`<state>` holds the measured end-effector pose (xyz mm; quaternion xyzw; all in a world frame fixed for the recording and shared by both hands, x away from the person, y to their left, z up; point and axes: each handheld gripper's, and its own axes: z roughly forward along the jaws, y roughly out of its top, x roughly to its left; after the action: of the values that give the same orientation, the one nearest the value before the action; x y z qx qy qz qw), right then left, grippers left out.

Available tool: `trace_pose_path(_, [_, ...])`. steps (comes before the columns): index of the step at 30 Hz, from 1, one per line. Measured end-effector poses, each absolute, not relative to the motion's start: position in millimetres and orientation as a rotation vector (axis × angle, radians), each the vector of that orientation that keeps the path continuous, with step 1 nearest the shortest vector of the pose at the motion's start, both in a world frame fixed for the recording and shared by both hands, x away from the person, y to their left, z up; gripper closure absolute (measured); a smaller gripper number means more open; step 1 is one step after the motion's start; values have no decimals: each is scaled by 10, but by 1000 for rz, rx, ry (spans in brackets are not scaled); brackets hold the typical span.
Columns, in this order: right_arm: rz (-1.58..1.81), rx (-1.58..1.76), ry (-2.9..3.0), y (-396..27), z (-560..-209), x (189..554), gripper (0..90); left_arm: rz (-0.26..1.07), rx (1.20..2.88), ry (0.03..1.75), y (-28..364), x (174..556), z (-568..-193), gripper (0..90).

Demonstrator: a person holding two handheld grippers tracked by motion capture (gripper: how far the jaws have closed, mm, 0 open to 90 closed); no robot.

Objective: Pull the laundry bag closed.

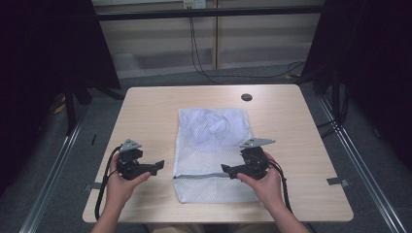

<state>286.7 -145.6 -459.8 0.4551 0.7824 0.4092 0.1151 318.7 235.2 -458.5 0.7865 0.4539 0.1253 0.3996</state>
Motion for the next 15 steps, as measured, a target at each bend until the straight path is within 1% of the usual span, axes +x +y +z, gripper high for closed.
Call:
trace_pose_path(4, [1215, 1323, 2308, -1374, -4608, 2876, 68, 275, 1984, 1144, 2347, 3172, -4580, 46])
trace_pose_path(15, [1254, 1308, 2355, -1118, -4620, 2907, 78, 297, 2000, 1134, 2379, 3130, -4575, 32])
